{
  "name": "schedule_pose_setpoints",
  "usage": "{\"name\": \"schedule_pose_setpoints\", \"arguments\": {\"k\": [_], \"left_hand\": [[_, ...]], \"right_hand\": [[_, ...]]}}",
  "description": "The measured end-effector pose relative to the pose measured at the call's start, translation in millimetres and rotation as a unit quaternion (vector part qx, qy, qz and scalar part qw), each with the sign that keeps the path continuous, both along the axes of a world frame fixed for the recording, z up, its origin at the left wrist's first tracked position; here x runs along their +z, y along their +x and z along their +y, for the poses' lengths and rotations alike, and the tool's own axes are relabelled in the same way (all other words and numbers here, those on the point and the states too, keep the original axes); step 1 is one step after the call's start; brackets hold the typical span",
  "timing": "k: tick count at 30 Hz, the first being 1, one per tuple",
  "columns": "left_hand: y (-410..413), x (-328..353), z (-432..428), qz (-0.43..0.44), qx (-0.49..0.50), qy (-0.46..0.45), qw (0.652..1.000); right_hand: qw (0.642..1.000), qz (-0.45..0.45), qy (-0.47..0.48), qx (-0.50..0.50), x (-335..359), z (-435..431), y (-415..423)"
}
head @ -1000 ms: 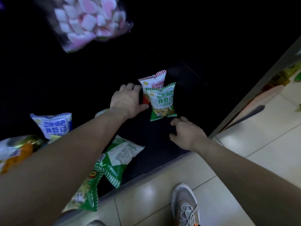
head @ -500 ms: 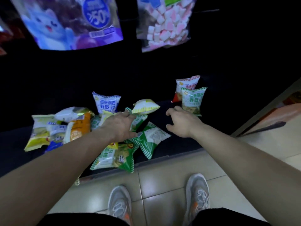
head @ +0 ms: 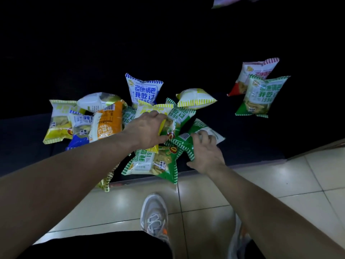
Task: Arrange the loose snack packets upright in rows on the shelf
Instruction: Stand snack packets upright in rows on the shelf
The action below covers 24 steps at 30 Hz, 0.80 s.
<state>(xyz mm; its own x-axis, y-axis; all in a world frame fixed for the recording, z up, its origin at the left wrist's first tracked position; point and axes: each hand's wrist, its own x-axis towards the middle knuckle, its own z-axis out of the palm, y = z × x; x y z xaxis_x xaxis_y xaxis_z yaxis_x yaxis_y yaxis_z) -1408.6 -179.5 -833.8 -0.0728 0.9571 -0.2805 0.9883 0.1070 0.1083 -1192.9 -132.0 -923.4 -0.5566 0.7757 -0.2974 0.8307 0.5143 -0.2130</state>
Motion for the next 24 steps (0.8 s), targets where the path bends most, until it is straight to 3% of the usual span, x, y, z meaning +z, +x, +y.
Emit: {"name": "schedule_pose_setpoints", "arguments": {"k": [8,13,19,24], "left_hand": [[10,1,6,-0.013,-0.014,0.011,1.0],[18,12,7,-0.015,-0.017,0.031,0.999],[30,21,7,-0.021,-0.015,0.01,1.0],[35,23,10,-0.011,-0.02,0.001,1.0]], "right_hand": [[0.991,0.134,-0.024,0.001,34,27,26],[0.978,0.193,-0.044,-0.064,72,55,50],[0.97,0.181,-0.099,-0.128,78,71,72],[0.98,0.145,-0.036,-0.133,74,74,70]]}}
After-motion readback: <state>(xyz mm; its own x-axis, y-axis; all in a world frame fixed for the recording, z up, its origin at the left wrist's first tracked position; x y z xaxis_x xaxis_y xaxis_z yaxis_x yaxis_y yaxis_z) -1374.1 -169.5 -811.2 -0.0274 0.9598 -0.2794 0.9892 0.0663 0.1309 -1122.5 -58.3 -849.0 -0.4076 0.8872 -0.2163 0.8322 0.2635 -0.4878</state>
